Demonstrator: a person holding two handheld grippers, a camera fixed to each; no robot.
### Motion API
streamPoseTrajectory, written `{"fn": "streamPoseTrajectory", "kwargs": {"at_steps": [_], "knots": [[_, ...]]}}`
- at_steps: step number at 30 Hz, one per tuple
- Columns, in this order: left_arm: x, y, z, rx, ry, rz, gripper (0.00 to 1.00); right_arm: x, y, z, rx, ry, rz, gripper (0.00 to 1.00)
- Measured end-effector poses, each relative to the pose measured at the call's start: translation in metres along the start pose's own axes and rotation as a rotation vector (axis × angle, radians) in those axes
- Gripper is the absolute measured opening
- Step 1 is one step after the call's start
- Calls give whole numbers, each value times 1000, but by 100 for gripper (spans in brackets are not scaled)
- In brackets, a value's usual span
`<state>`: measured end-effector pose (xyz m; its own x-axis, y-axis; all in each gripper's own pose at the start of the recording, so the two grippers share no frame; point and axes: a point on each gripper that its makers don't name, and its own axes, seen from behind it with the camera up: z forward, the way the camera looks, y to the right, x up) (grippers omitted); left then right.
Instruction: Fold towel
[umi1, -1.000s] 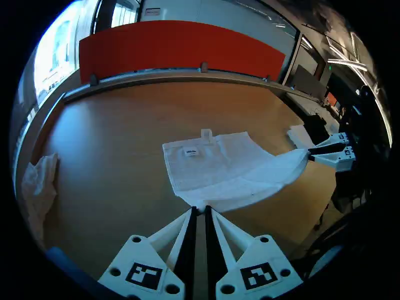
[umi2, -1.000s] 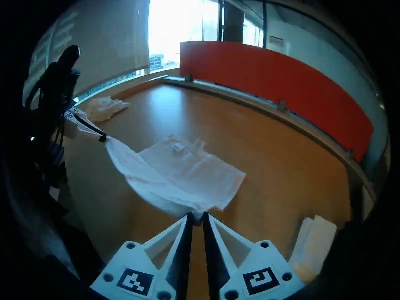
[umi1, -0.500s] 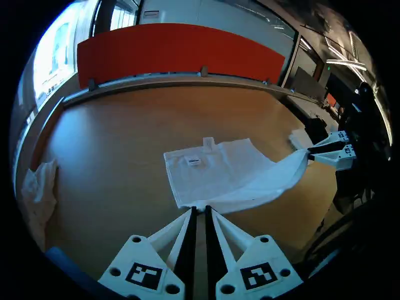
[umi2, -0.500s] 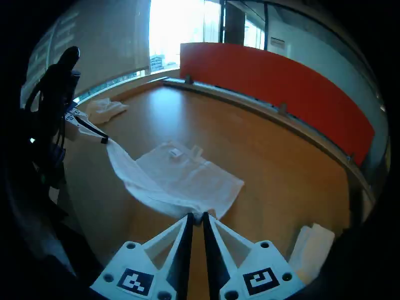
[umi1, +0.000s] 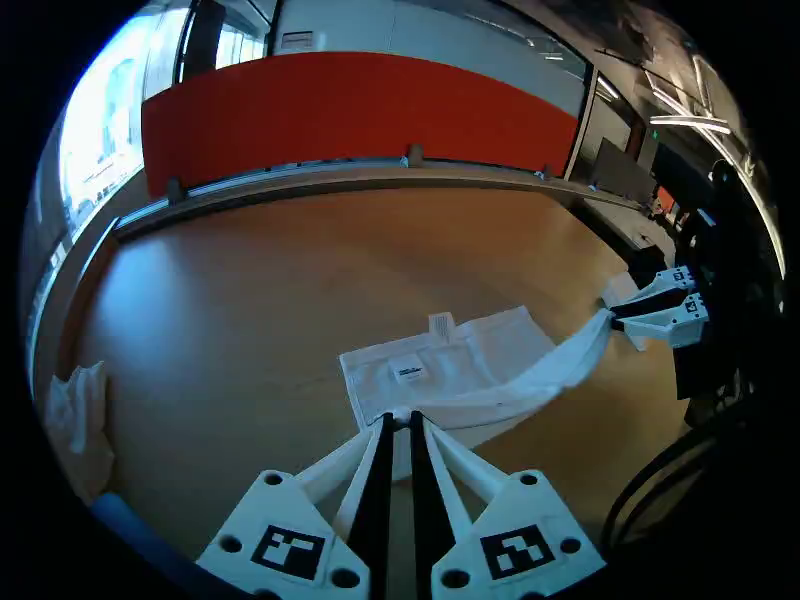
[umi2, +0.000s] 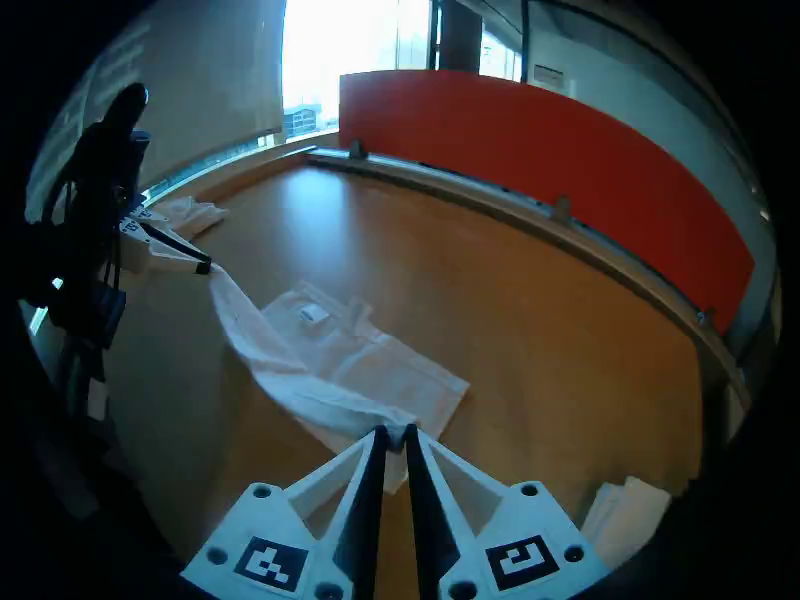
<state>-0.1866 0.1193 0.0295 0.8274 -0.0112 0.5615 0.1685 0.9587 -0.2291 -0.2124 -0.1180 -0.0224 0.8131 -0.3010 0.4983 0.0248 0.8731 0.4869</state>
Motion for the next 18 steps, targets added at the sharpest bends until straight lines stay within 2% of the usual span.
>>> {"fn": "streamPoseTrajectory", "kwargs": {"at_steps": [18], "knots": [[-12, -26, 65, 2, -66, -26, 12, -16, 26, 52, 7, -78, 90, 15]]}}
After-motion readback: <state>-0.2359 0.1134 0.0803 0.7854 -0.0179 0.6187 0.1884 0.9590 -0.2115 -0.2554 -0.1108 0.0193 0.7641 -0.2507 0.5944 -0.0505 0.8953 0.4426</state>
